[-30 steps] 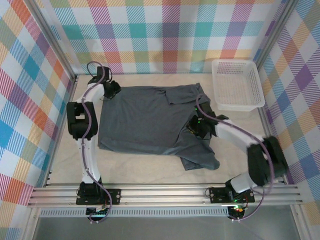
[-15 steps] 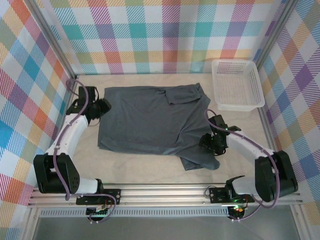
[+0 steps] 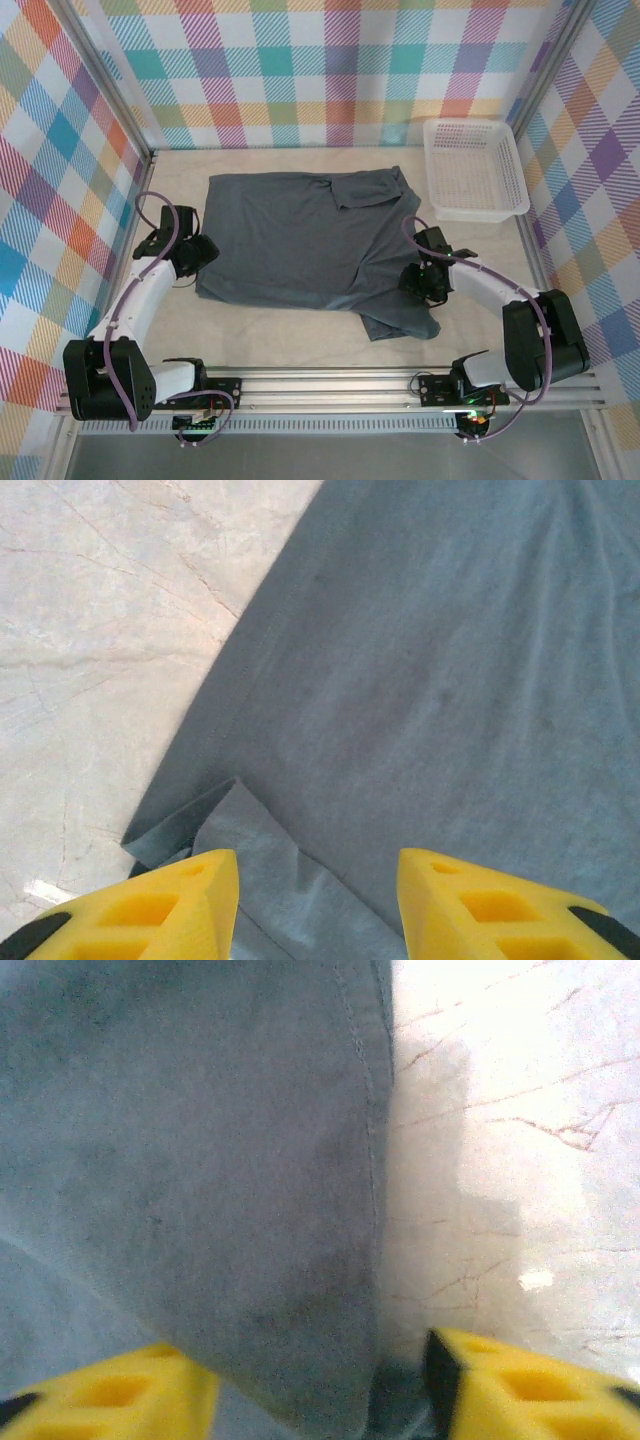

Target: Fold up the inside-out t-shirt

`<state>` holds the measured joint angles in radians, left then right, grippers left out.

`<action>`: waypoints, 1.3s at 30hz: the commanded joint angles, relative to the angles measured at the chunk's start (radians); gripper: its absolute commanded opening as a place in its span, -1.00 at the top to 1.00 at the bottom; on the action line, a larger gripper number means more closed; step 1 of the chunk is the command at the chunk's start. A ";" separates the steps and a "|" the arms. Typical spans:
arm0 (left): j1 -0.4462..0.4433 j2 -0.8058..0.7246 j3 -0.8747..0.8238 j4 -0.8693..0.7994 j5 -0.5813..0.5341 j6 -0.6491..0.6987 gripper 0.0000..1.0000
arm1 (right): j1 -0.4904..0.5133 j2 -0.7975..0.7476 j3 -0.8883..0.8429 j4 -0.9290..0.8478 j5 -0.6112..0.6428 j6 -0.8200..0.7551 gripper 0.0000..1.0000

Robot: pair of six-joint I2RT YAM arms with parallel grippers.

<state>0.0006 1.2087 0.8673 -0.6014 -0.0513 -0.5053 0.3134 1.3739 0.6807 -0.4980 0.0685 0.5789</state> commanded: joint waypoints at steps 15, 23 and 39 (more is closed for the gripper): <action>0.001 -0.038 -0.095 -0.104 -0.055 -0.077 0.01 | -0.005 -0.115 0.016 -0.047 0.034 0.045 1.00; 0.025 0.178 -0.033 0.009 0.043 -0.082 -0.05 | -0.005 -0.087 0.023 -0.044 0.001 0.030 1.00; 0.035 0.092 -0.075 -0.227 -0.146 -0.160 1.00 | -0.005 -0.167 -0.018 -0.183 0.187 0.218 1.00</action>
<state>0.0231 1.3903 0.8135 -0.6853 -0.1066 -0.6277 0.3134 1.2476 0.6823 -0.5911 0.1555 0.6880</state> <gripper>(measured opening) 0.050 0.051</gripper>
